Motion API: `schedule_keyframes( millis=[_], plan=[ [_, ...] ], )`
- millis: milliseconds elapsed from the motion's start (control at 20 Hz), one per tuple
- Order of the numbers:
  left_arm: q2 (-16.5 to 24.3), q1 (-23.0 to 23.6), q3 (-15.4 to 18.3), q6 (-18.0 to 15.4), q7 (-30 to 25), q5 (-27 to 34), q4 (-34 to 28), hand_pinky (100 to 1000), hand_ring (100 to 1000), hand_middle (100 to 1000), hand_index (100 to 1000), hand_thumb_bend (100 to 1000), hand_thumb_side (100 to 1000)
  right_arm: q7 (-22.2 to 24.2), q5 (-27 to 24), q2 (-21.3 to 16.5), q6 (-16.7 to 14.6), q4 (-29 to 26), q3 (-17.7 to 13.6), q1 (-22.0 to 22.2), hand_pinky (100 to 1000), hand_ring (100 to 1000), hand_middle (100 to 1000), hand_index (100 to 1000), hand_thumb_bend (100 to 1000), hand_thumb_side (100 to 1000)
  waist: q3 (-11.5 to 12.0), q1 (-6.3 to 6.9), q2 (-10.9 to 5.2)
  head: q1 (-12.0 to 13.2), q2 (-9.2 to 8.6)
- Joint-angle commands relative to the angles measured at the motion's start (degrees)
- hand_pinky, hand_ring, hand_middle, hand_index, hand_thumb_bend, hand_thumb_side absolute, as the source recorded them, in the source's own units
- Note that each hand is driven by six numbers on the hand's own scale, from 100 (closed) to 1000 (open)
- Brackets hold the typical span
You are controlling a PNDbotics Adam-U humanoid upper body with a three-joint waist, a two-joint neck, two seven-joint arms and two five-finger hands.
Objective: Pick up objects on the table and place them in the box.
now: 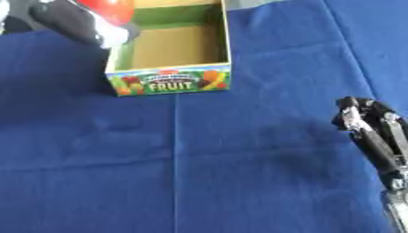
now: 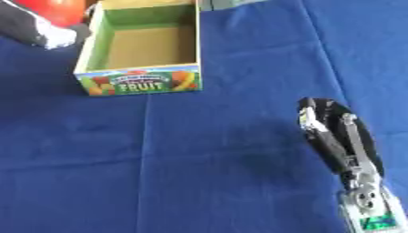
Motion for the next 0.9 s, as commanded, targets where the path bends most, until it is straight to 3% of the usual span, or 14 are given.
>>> schedule_keyframes(
  millis=[50,450,900],
  plan=[
    [-2.2,-3.6,1.2,-0.4,1.5,-2.8,3.9,100,407,440,694,120,231,0.2,-0.2,-0.9,-0.3,-1.2,0.3,-0.5,639,595,499,701,100,656,-0.8,-0.01,-0.40,1.4,-0.84],
    [-8.1,-8.8,1.1,-5.3,5.2,-9.3,14.6,100,412,451,691,164,228,0.6,0.0,-0.8,-0.5,-1.2,0.6,-0.9,638,595,499,701,100,655,-2.7,0.47,1.33,2.7,-2.40],
    [-12.3,-10.3,2.0,-12.1,10.0,-16.5,26.2,100,421,452,676,174,221,0.8,-0.2,-0.8,-1.0,-1.2,0.9,-1.6,637,595,499,700,100,656,-4.5,0.98,2.10,3.8,-3.31]
  ],
)
